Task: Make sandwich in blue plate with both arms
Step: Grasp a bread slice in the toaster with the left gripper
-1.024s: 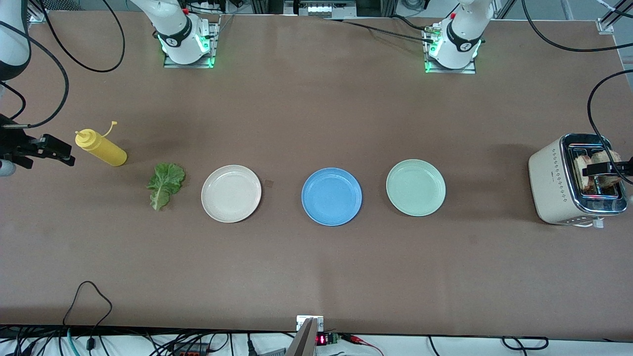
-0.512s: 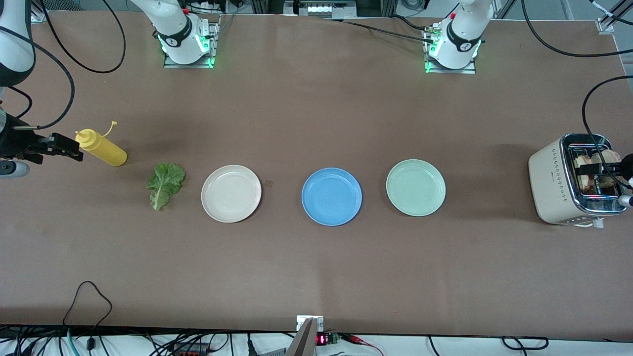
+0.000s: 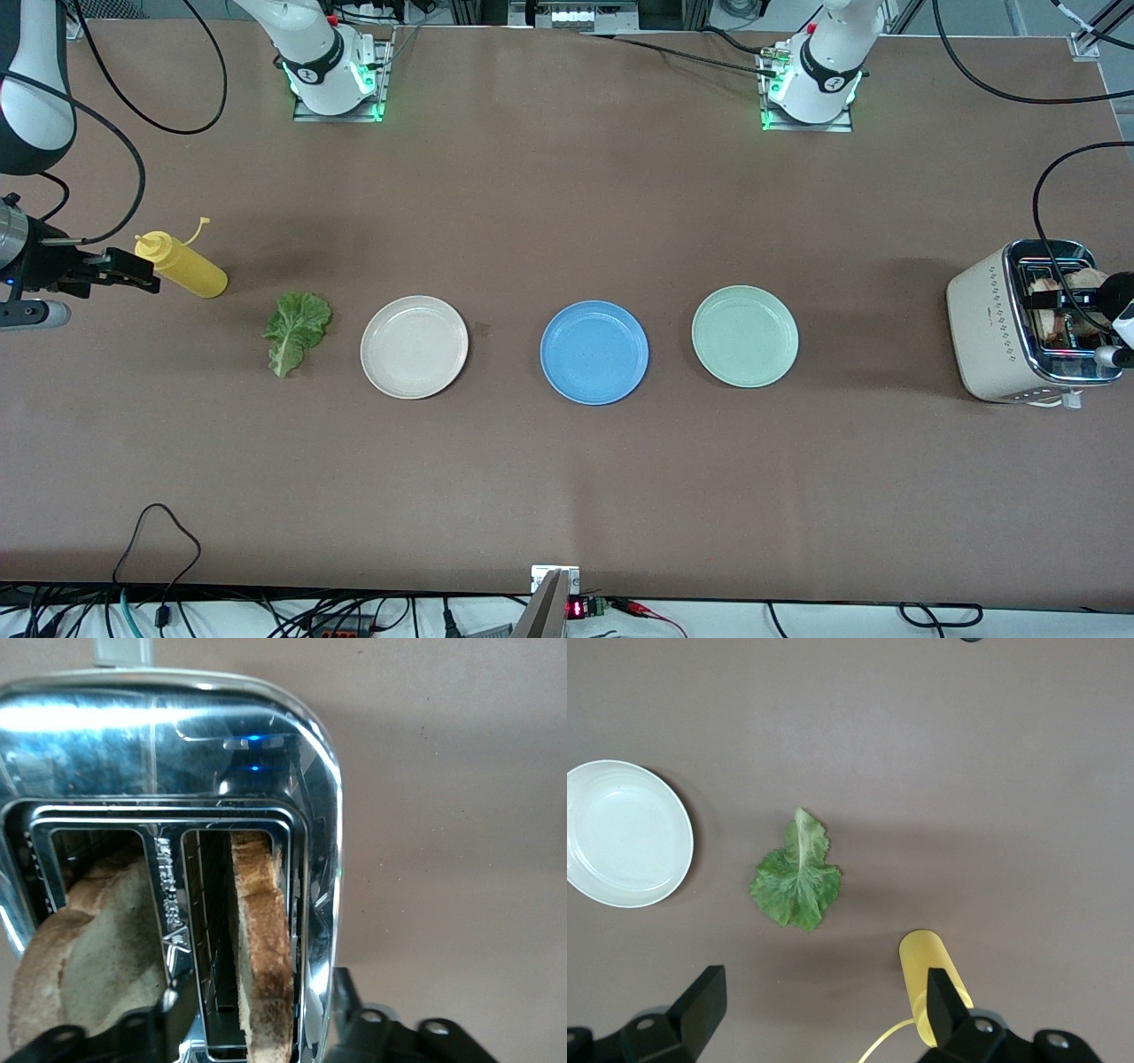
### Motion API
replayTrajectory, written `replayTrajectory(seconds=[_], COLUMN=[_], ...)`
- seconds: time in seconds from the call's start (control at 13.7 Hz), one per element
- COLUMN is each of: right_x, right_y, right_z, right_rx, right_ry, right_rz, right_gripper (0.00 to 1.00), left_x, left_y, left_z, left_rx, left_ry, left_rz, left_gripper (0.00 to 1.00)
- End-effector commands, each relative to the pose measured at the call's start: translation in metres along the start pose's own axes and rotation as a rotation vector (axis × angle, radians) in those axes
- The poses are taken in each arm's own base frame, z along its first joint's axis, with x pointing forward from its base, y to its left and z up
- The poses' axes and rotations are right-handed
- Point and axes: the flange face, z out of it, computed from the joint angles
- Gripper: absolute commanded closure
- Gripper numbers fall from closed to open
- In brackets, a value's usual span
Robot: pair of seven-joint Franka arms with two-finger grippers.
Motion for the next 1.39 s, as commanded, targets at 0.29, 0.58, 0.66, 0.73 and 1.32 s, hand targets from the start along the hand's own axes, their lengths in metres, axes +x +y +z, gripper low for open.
replayTrajectory(seconds=[0.29, 0.58, 0.66, 0.73, 1.32], right_x=[0.001, 0.003, 0.003, 0.004, 0.001], right_y=[0.001, 0.001, 0.000, 0.001, 0.002], right_z=[0.011, 0.016, 0.017, 0.017, 0.024], right_rx=[0.013, 0.014, 0.014, 0.016, 0.027], right_ry=[-0.025, -0.032, -0.034, -0.035, -0.069], right_rz=[0.002, 0.002, 0.004, 0.005, 0.017], right_gripper=[0.00, 0.00, 0.00, 0.00, 0.00], left_x=[-0.006, -0.008, -0.008, -0.008, -0.039], left_y=[0.001, 0.000, 0.000, 0.000, 0.004], left_z=[0.004, 0.002, 0.002, 0.002, -0.089], left_rx=[-0.030, -0.035, -0.035, -0.036, -0.054], left_ry=[-0.036, -0.049, -0.049, -0.052, -0.116], left_rz=[-0.019, -0.009, -0.007, -0.007, -0.022], left_gripper=[0.66, 0.82, 0.89, 0.93, 0.97])
